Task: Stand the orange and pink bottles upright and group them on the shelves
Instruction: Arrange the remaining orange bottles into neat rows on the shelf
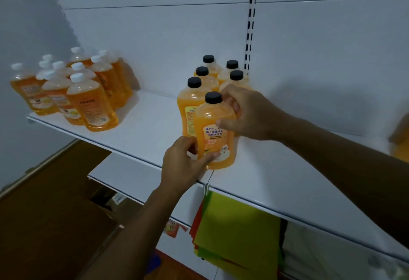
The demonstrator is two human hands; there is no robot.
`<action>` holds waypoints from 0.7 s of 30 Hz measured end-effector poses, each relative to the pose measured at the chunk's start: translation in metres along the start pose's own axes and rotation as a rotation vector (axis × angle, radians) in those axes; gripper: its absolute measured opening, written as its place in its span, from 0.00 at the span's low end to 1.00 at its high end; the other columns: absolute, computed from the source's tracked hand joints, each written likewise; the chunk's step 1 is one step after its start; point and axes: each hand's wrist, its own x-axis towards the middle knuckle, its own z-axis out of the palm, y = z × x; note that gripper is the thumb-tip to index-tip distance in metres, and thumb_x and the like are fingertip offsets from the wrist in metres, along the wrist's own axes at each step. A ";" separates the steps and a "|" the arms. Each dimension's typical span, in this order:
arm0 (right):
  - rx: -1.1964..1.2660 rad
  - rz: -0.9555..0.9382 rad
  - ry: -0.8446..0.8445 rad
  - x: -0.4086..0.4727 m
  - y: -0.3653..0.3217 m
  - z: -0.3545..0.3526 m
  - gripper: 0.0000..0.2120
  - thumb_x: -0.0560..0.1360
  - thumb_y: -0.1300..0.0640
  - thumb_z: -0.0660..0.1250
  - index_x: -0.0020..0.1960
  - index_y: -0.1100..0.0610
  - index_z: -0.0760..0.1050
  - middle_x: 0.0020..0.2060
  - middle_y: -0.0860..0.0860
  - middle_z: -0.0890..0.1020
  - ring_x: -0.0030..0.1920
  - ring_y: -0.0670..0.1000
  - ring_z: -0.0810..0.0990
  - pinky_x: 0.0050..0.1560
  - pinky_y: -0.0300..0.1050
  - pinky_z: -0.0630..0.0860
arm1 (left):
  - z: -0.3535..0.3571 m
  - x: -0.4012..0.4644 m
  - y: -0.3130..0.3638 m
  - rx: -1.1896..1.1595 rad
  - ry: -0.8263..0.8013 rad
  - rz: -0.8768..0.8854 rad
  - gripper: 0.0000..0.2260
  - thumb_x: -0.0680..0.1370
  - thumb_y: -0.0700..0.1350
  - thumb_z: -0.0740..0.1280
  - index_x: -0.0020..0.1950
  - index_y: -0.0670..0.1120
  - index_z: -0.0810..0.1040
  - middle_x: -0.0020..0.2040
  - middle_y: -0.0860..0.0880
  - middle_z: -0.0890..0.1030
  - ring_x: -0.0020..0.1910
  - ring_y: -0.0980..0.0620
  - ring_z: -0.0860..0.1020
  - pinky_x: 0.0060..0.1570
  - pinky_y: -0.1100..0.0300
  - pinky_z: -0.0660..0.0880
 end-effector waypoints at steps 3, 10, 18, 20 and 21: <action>-0.061 0.042 0.035 -0.019 0.021 -0.020 0.23 0.73 0.45 0.70 0.63 0.53 0.70 0.48 0.46 0.75 0.45 0.47 0.76 0.44 0.45 0.75 | 0.026 0.006 0.020 -0.034 -0.050 0.057 0.24 0.67 0.67 0.69 0.52 0.51 0.81 0.46 0.56 0.81 0.43 0.59 0.79 0.41 0.60 0.78; -0.257 0.249 0.130 -0.075 0.071 -0.079 0.23 0.72 0.41 0.68 0.62 0.51 0.70 0.49 0.47 0.76 0.47 0.49 0.76 0.48 0.52 0.77 | 0.107 0.037 0.082 -0.169 -0.215 0.138 0.17 0.71 0.57 0.73 0.56 0.51 0.81 0.51 0.55 0.82 0.48 0.59 0.79 0.48 0.62 0.77; -0.466 0.479 0.150 -0.118 0.106 -0.156 0.26 0.72 0.45 0.70 0.65 0.52 0.67 0.51 0.51 0.78 0.51 0.54 0.77 0.51 0.53 0.76 | 0.198 0.060 0.158 -0.326 -0.374 0.156 0.16 0.71 0.51 0.75 0.57 0.50 0.80 0.51 0.55 0.78 0.46 0.61 0.77 0.44 0.73 0.70; -0.559 0.497 0.132 -0.124 0.112 -0.166 0.31 0.72 0.45 0.70 0.70 0.50 0.62 0.52 0.52 0.80 0.52 0.55 0.78 0.52 0.51 0.75 | 0.214 0.063 0.170 -0.348 -0.391 0.164 0.15 0.71 0.50 0.75 0.56 0.50 0.81 0.50 0.54 0.78 0.46 0.60 0.77 0.44 0.73 0.70; -0.617 0.493 0.118 -0.126 0.115 -0.170 0.31 0.73 0.45 0.70 0.71 0.49 0.60 0.52 0.53 0.80 0.51 0.56 0.78 0.50 0.49 0.74 | 0.221 0.065 0.175 -0.349 -0.400 0.168 0.15 0.71 0.50 0.75 0.56 0.49 0.81 0.51 0.54 0.78 0.46 0.59 0.77 0.44 0.73 0.70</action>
